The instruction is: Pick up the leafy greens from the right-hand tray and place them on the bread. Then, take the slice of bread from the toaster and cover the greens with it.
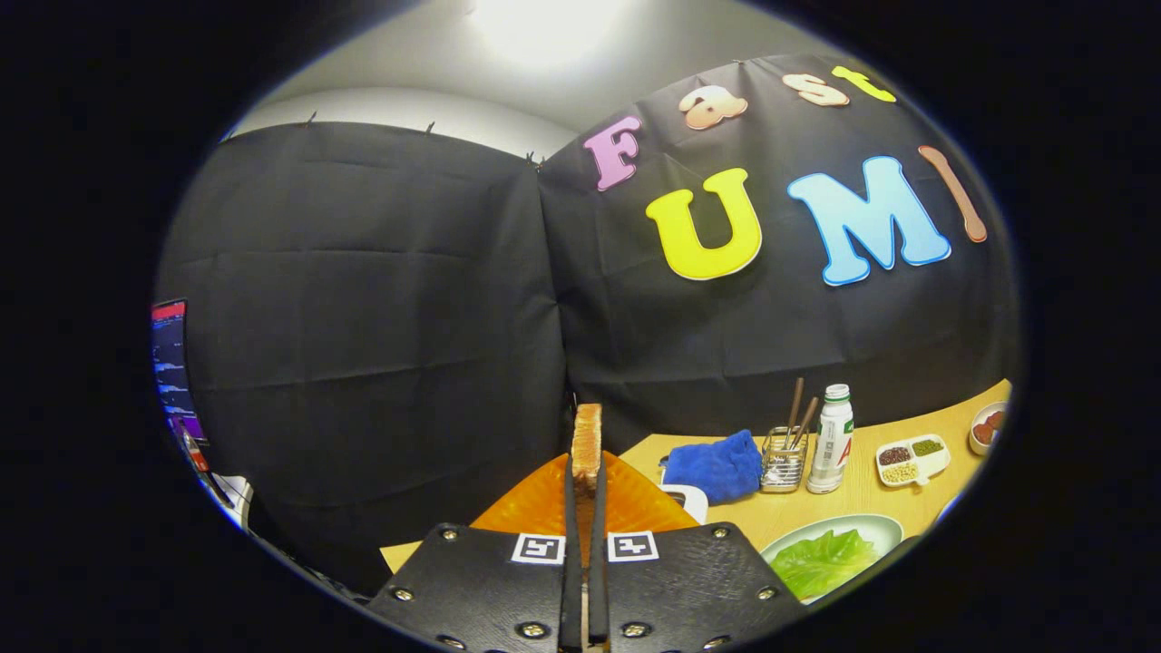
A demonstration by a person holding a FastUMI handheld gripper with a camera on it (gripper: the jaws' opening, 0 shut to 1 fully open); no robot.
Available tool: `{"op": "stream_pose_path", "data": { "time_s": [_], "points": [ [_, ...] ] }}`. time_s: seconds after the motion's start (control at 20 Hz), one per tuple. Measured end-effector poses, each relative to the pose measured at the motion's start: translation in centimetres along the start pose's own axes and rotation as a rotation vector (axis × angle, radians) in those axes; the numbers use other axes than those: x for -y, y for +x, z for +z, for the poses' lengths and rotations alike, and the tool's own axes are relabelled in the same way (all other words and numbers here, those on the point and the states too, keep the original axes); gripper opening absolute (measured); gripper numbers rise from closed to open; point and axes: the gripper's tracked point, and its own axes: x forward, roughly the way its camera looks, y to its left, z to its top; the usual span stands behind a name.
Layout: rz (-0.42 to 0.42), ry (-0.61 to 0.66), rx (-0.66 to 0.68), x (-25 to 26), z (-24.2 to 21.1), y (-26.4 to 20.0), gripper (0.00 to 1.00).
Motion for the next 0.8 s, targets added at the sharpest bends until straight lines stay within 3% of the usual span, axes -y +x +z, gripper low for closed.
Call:
{"op": "stream_pose_path", "data": {
  "time_s": [0.4, 0.8],
  "points": [
    [-0.066, 0.012, 0.071, 4.1, 2.5, -3.8, 0.03],
    [-0.168, 0.006, 0.043, 9.3, 0.6, -6.4, 0.03]
  ]
}}
